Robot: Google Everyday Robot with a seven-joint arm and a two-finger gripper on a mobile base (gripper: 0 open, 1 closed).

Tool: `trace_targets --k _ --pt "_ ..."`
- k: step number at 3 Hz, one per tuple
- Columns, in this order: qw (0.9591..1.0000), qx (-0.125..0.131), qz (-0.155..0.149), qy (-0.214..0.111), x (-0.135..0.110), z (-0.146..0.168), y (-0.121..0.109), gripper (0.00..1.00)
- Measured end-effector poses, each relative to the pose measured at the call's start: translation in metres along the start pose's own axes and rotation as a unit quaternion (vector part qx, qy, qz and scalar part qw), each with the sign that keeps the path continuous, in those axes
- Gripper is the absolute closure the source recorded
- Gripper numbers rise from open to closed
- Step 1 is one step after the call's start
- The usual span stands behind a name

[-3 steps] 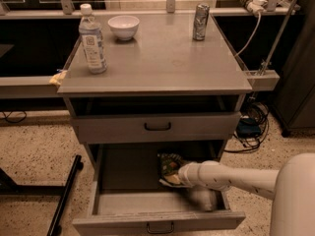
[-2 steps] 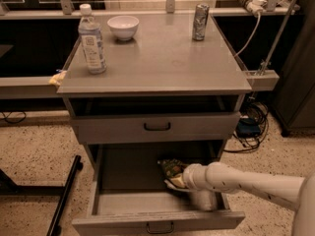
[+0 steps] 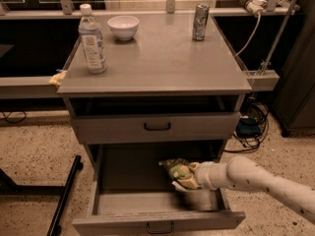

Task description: Pick green jalapeno chip bag from middle drawer and place on counter

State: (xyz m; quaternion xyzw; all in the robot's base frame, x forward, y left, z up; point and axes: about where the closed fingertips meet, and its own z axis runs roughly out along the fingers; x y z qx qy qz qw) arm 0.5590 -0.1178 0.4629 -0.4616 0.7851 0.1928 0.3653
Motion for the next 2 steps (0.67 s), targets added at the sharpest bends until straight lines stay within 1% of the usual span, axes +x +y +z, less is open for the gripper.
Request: trace_targets --k 1,2 --pt "0.9987 -0.012 -0.040 -0.031 -0.038 -0.050 -0.025 1.00" --pt "0.9973 -0.048 -0.047 -0.029 -0.040 -0.054 -0.012 1.00"
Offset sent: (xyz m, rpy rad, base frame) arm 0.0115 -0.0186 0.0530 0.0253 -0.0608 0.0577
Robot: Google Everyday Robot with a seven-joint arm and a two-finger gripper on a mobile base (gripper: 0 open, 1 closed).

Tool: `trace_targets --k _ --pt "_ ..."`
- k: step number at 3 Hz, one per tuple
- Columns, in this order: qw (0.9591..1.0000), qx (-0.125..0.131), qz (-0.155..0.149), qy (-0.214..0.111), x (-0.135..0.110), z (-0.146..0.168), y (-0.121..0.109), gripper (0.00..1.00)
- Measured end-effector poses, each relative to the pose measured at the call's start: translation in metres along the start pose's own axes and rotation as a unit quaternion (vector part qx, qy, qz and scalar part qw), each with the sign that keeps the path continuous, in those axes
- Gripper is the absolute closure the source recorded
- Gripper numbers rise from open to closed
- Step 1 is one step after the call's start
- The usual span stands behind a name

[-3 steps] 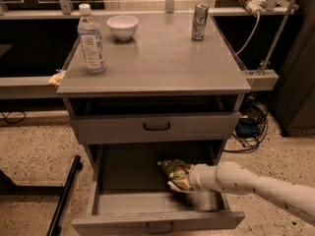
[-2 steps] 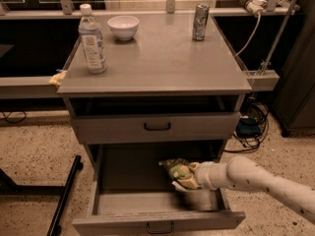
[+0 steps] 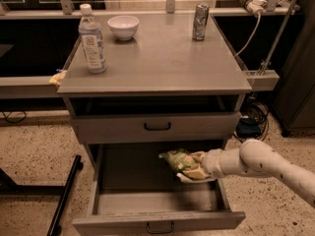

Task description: Pick green jalapeno chip bag from middle drawer and place on counter

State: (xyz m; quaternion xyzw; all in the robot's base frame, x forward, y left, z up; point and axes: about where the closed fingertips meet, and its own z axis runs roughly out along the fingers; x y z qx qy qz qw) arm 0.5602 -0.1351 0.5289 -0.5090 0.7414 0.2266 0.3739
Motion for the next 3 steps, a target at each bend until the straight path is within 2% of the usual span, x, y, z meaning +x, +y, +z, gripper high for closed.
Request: trace_targets --k 1,2,3 --pt "0.9996 -0.027 -0.012 0.003 -0.003 -0.003 0.005 1.00" --pt "0.9969 -0.068 -0.038 0.009 -0.025 -0.033 0.014 1.00" --pt "0.9922 -0.103 -0.069 0.010 -0.071 -0.080 0.023 1.00"
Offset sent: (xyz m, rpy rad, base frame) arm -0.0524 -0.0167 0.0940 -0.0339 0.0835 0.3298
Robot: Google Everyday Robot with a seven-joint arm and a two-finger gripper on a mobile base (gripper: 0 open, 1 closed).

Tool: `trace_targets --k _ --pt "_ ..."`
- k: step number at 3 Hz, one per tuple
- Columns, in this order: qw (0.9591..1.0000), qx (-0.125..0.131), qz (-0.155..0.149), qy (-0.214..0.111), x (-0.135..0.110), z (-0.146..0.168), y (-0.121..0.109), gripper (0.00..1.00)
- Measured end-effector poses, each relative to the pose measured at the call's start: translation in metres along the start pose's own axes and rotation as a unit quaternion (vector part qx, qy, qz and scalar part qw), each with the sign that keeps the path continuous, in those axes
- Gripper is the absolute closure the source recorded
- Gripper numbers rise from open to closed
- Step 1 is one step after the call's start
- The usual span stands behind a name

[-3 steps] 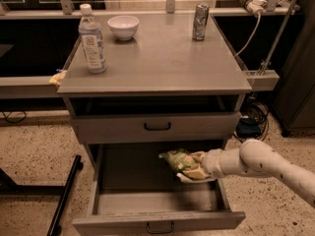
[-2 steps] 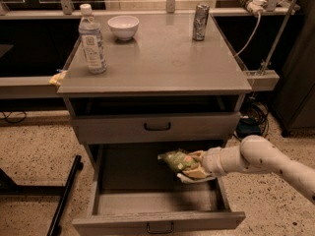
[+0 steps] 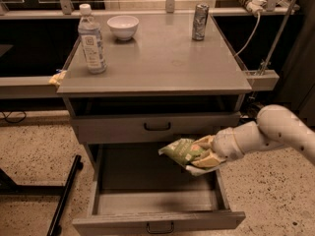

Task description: Pick green jalapeno chip bag from middle drawer and place on counter

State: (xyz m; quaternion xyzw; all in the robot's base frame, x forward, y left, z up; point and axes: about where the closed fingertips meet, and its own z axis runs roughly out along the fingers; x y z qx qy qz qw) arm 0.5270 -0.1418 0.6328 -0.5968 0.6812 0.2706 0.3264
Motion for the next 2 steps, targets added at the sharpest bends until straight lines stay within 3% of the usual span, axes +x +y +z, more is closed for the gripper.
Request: trace_targets --k 1,2 --pt "0.9993 -0.002 -0.037 0.009 -0.062 -0.054 0.004 1.00" --pt "0.9966 0.017 -0.078 0.021 -0.119 -0.095 -0.001 1.00"
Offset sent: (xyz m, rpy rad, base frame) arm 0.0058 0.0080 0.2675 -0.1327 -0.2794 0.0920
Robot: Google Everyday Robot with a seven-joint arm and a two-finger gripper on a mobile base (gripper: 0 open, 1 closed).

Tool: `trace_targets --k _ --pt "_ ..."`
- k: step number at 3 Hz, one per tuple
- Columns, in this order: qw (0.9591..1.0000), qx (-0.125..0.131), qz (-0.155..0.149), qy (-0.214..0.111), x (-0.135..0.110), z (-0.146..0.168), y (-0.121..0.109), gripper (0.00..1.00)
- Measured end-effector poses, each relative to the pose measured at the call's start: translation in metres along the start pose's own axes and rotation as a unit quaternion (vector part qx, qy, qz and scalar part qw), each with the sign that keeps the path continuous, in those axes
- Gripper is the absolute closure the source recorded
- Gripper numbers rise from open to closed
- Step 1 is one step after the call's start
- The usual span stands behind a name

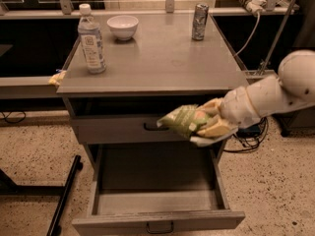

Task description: Pick green jalapeno chip bag from middle drawer and place on counter

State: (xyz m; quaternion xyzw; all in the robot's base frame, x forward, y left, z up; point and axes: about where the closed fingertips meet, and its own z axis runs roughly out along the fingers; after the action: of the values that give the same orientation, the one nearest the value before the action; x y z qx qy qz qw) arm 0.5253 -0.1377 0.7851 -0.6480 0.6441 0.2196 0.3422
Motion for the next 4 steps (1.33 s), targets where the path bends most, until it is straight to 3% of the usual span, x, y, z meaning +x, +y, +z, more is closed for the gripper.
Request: trace_targets --k 1,2,3,4 --pt "0.9972 0.032 -0.060 0.029 -0.072 -0.053 -0.031 1.00" --pt "0.9973 0.031 -0.060 0.030 -0.071 -0.053 -0.030 1.00" --pt "0.9948 0.039 -0.088 0.034 -0.083 -0.047 -0.055 1.00" --pt "0.9905 0.043 -0.123 0.044 -0.099 -0.040 -0.095 1.00"
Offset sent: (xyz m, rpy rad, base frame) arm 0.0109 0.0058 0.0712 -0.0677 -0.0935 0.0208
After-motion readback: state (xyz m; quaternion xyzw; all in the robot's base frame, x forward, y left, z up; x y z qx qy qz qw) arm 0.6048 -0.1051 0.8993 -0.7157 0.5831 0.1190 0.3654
